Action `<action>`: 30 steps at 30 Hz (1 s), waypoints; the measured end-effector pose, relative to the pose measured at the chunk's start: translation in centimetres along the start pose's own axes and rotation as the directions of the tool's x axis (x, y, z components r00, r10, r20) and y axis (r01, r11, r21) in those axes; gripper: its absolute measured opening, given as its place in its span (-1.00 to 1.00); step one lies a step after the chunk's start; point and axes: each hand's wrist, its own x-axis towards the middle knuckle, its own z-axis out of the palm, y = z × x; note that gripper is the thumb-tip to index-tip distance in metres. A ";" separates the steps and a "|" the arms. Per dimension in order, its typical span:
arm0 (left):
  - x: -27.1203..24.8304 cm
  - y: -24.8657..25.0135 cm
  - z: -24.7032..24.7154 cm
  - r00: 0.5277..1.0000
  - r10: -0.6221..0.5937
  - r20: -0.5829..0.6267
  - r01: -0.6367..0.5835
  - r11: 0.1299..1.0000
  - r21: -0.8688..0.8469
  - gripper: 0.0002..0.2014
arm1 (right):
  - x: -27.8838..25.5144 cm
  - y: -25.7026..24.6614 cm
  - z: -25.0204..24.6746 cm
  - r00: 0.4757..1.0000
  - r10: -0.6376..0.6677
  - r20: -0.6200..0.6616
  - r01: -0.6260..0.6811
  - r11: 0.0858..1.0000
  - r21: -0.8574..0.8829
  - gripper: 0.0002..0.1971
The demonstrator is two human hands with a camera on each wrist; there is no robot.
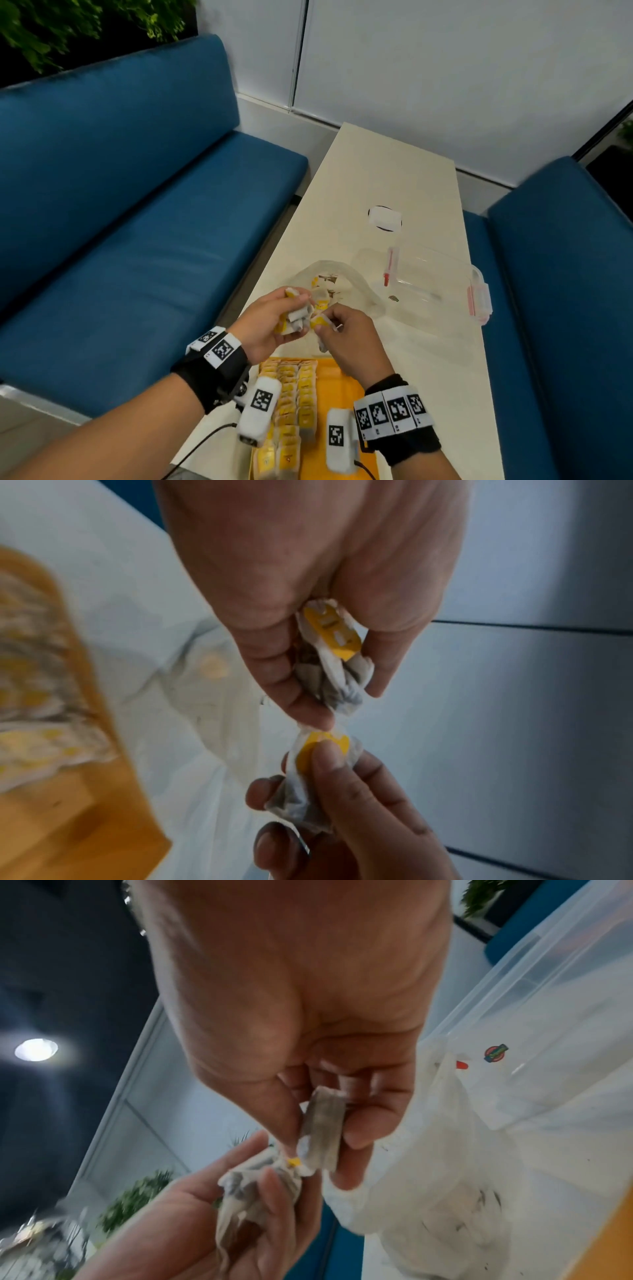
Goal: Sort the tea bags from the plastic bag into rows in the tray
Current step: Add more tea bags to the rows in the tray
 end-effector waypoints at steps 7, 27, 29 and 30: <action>-1.9 -3.5 -2.8 0.990 -0.133 -0.046 0.119 0.966 -0.229 -0.78 | -0.6 -1.7 2.8 0.993 0.000 0.117 0.023 0.980 -0.196 -0.90; -6.5 -4.6 -8.9 0.988 -0.120 -0.101 0.085 0.950 -0.300 -0.66 | -4.0 0.2 0.7 0.996 0.056 0.071 -0.068 0.983 0.173 -0.95; -6.8 -4.6 -9.0 0.988 -0.116 -0.102 0.081 0.950 -0.301 -0.66 | -4.4 1.4 1.1 0.989 0.118 0.085 -0.129 0.982 0.137 -0.94; -6.9 -4.6 -8.9 0.988 -0.113 -0.101 0.077 0.951 -0.301 -0.66 | -4.5 2.1 1.3 0.987 0.140 0.079 -0.150 0.979 0.138 -0.92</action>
